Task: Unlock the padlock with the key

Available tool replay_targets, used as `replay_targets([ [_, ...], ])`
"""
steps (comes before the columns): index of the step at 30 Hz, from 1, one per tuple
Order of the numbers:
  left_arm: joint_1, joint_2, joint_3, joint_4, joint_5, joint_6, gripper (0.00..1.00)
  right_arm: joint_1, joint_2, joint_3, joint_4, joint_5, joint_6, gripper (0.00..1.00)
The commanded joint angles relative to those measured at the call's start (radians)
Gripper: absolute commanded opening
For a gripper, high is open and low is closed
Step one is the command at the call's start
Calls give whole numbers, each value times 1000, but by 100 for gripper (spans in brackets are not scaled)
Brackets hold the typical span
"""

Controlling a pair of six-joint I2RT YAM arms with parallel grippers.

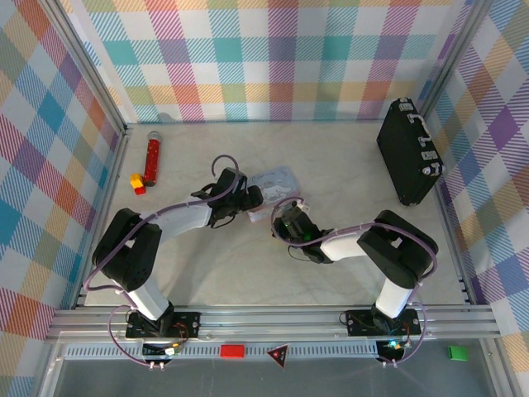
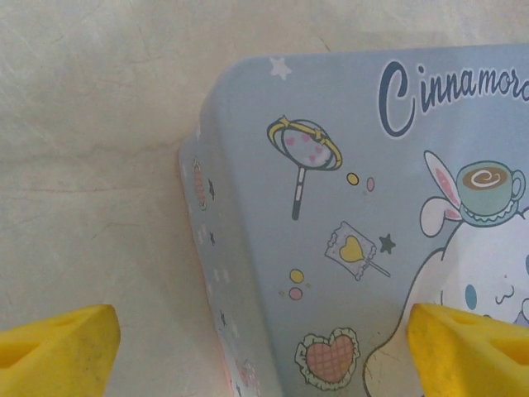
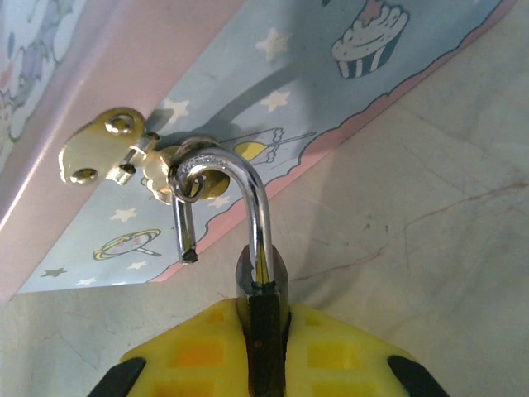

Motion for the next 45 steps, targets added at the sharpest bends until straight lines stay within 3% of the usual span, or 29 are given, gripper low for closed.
replay_targets([
  [1, -10, 33, -13, -77, -76, -71, 88, -26, 18, 26, 23, 42, -27, 0],
  [14, -149, 44, -88, -103, -172, -231, 87, -104, 56, 85, 15, -3, -28, 0],
  [20, -158, 50, -102, -104, -191, -256, 87, -147, 75, 128, 22, -86, 16, 0],
  [32, -158, 47, -105, -116, -207, -267, 86, -170, 43, 179, -145, -35, -63, 0],
  [35, -159, 50, -105, -115, -206, -268, 87, -179, 32, 166, -107, -68, -53, 0],
  [39, -159, 58, -108, -114, -216, -270, 87, -191, 9, 98, 96, -151, 21, 0],
  [45, -159, 64, -116, -100, -209, -279, 86, -204, 0, 83, 119, -184, 75, 0],
])
